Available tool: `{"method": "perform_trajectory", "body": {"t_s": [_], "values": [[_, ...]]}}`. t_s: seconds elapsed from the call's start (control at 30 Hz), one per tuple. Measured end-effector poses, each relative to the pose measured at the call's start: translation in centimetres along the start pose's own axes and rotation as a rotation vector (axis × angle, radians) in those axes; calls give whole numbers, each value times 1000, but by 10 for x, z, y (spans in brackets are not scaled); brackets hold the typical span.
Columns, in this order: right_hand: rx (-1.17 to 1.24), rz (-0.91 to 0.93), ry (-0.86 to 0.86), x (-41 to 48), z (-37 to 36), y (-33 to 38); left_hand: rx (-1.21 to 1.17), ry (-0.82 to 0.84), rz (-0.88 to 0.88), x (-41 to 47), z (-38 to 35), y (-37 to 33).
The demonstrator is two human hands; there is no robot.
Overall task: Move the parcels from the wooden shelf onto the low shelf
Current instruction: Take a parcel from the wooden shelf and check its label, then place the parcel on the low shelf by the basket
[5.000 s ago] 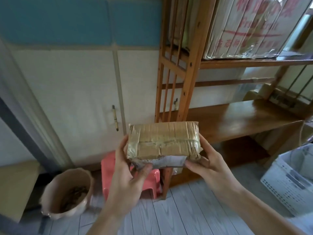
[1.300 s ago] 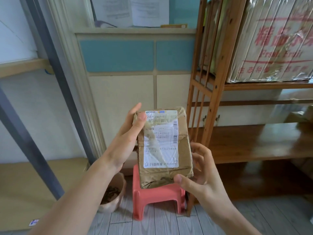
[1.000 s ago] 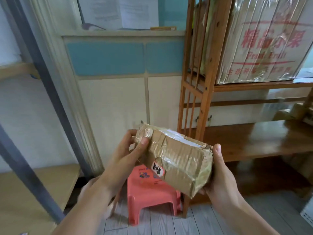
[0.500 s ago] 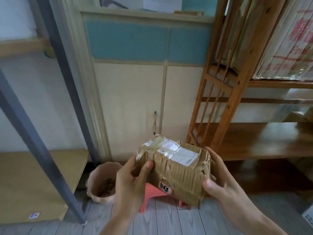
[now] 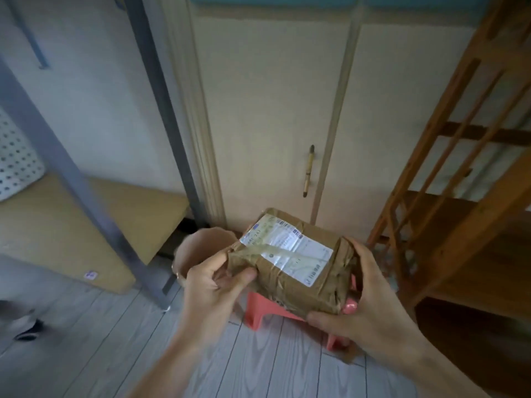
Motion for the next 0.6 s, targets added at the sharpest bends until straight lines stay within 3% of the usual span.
{"method": "perform_trajectory", "body": {"t_s": [0.27,0.6], "values": [[80,191,453,74,-110,91,410,-276,3,-23,159,-76],[-32,483,748,35,-427,188,589,-715,39,-170,430,-75]]}}
Point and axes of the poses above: each hand's wrist, its own x-axis towards the middle knuckle, its own z-axis out of the back of the hand, y = z × x, the point moved 6 cm from there along x, towards the middle knuckle, and after that the axes turned 5 degrees about x, right-handed, at the moved point
